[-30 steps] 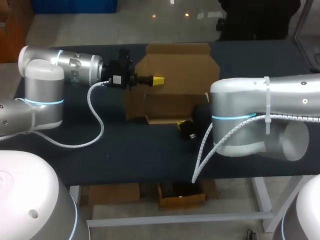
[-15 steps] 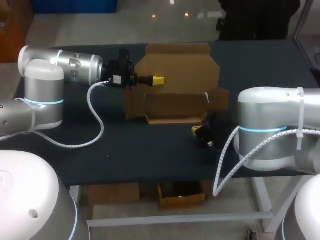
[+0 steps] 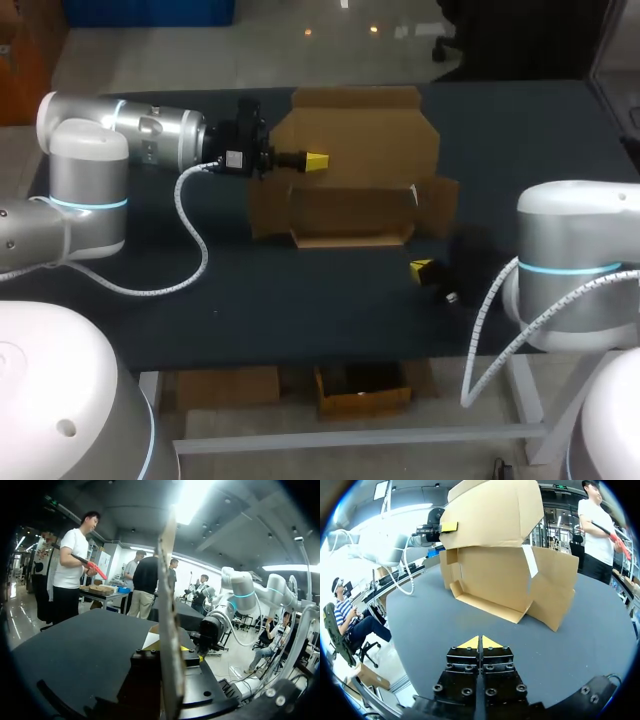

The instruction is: Assemble the packaging by folding the flat box into shape, placing the metal phone stand inside, and closing the box properly

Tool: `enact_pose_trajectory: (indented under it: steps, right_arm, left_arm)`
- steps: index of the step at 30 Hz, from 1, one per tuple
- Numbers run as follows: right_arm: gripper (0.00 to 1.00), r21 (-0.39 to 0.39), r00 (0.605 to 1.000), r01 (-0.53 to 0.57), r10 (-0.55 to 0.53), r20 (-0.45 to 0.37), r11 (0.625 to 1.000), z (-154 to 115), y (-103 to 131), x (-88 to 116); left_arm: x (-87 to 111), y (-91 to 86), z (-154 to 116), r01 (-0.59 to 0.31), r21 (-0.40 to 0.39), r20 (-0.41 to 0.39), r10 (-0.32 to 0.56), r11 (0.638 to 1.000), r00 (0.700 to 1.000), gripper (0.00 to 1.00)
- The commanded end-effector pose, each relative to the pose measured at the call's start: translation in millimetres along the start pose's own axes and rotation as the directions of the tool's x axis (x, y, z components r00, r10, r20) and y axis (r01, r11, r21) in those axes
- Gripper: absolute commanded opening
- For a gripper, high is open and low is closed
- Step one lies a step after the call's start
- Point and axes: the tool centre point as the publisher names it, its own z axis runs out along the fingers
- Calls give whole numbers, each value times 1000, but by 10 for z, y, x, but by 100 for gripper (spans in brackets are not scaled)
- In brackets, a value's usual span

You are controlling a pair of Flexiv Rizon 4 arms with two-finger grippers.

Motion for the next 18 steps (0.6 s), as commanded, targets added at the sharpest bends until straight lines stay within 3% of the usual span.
enact_pose_trajectory:
  steps: [1, 18]
  right_arm:
    - [0, 8, 1000, 3, -3, -27, 1000, -191, 9, -75]
    - [0, 34, 998, 49, -48, -47, 998, -515, -33, -330]
  left_arm:
    - [-18, 50, 7, 0, -1, -3, 0, 1000, 1000, 0]
    - [-18, 50, 7, 0, -1, -3, 0, 1000, 1000, 0]
